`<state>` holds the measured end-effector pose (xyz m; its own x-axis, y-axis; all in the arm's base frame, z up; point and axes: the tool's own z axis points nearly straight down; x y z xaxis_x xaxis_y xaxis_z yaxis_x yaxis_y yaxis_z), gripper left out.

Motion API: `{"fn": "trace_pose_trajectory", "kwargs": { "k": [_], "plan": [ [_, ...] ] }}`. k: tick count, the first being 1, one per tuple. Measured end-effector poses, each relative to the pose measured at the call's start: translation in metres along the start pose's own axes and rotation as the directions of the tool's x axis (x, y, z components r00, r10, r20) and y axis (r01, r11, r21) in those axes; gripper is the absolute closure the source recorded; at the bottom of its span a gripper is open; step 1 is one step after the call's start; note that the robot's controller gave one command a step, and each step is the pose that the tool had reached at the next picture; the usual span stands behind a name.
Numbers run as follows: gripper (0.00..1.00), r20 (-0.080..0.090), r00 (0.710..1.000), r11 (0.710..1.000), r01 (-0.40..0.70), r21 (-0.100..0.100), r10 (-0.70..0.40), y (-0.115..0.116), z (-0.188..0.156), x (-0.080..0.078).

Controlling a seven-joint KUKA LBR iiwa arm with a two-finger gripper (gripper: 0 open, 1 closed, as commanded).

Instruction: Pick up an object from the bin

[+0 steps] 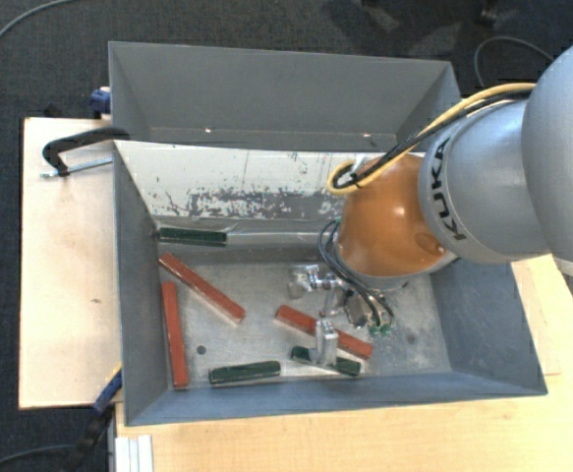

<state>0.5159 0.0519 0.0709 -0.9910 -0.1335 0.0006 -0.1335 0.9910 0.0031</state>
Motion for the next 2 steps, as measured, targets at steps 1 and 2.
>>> {"fn": "trace_pose_trajectory", "kwargs": {
  "k": [1,2],
  "plan": [
    [1.00,0.001,1.000,1.000,-0.004,0.002,0.004,-0.003,0.000,0.000],
    [1.00,0.018,0.999,1.000,0.026,0.002,-0.026,0.026,-0.161,-0.063]
  ]
}}
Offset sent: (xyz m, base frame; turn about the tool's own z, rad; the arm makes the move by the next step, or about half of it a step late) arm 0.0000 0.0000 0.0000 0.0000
